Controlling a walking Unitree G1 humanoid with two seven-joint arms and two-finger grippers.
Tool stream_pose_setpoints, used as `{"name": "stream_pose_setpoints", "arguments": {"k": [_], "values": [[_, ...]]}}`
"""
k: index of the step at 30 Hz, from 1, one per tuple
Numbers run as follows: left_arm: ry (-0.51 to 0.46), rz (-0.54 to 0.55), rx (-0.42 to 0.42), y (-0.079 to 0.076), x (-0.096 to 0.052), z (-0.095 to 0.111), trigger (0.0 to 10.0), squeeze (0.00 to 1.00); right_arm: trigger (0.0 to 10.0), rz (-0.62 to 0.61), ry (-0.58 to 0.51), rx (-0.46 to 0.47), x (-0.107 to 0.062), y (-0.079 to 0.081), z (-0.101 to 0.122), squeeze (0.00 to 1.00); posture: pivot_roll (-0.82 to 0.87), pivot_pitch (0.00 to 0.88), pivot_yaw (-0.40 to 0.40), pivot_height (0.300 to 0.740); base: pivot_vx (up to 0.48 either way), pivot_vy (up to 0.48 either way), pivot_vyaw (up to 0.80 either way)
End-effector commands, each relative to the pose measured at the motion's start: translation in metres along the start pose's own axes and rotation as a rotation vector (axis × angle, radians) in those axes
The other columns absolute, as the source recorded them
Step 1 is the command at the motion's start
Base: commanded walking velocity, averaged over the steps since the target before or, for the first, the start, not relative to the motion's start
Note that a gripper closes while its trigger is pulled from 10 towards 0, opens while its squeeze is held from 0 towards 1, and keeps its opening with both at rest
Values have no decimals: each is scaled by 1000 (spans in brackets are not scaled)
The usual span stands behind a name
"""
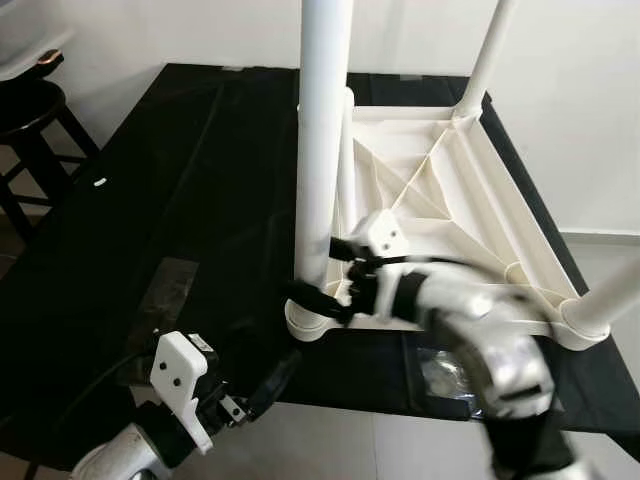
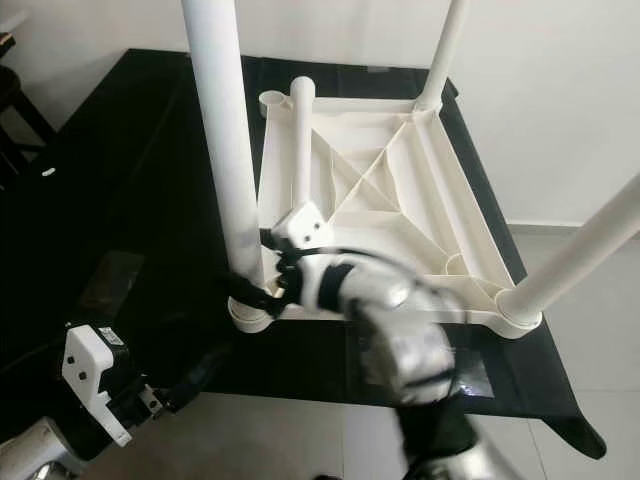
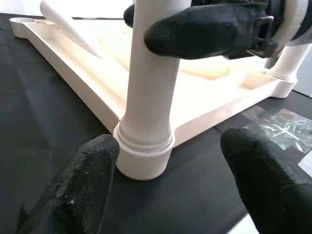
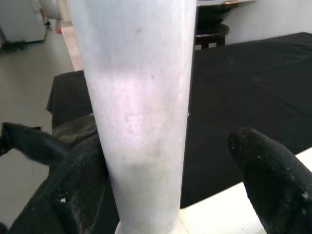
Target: Building children table
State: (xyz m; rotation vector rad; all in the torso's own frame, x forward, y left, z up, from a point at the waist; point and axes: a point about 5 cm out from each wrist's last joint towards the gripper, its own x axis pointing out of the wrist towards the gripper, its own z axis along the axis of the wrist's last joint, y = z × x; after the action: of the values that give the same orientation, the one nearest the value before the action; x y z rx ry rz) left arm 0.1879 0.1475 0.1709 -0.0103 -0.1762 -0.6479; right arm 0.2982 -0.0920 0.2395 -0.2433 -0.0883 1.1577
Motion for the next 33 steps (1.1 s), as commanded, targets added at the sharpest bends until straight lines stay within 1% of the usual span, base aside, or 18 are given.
{"name": "stream_pose_setpoints", "arguments": {"k": [1,2,3,5,7,11,12,13,14,16,17,20,25,26,28,30,32,33], "values": [[10,-1,0,-3,-1,-3,10000,0,10000,104,33,-44,-1,-9,-1,0,-54,239,-70,740,0,0,0],[10,-1,0,-3,-1,-3,10000,0,10000,104,33,-44,-1,-9,-1,0,-54,239,-70,740,0,0,0],[7,-2,1,-4,0,-3,10000,0,10000,143,47,-48,1,-17,0,0,-52,239,-71,740,0,0,0],[7,-2,1,-4,0,-3,10000,0,10000,143,47,-48,1,-17,0,0,-52,239,-71,740,0,0,0],[0,13,4,-4,-1,-1,10000,0,10000,292,53,-29,10,-26,1,0,-37,248,-77,740,0,0,0],[-3,26,6,-5,-3,0,10000,0,10000,333,52,-27,16,-28,2,0,-25,255,-83,740,0,0,0],[-6,41,13,-5,-5,2,10000,0,7882,371,45,-23,21,-29,4,0,-19,259,-88,740,0,0,0],[-6,41,13,-5,-5,2,10000,0,7882,371,45,-23,21,-29,4,0,-19,259,-88,740,0,0,0],[-6,63,33,-4,-9,3,10000,0,0,396,38,-22,26,-31,5,0,-14,264,-92,740,0,0,0],[-3,79,55,-2,-12,5,10000,0,0,418,32,-20,29,-32,7,0,-12,264,-94,740,0,0,0],[2,107,81,4,-18,7,10000,0,0,454,29,-21,31,-32,7,0,-2,271,-101,740,0,0,0],[11,140,116,13,-26,11,10000,0,0,495,29,-22,33,-32,6,0,1,272,-104,740,0,0,0],[17,150,132,16,-29,13,10000,0,0,509,29,-25,35,-34,4,0,0,274,-105,740,0,0,0],[20,146,134,16,-29,13,10000,0,0,493,28,-23,33,-35,1,0,-4,274,-107,740,0,0,0],[21,127,127,11,-27,11,10000,0,0,384,41,-33,26,-37,-8,0,-22,270,-108,740,0,0,0],[21,127,127,11,-27,11,10000,0,0,384,41,-33,26,-37,-8,0,-22,270,-108,740,0,0,0],[14,113,109,6,-23,9,10000,0,0,218,84,-15,18,-36,-20,0,-34,267,-115,740,0,0,0],[14,113,109,6,-23,9,10000,0,0,218,84,-15,18,-36,-20,0,-34,267,-115,740,0,0,0]]}}
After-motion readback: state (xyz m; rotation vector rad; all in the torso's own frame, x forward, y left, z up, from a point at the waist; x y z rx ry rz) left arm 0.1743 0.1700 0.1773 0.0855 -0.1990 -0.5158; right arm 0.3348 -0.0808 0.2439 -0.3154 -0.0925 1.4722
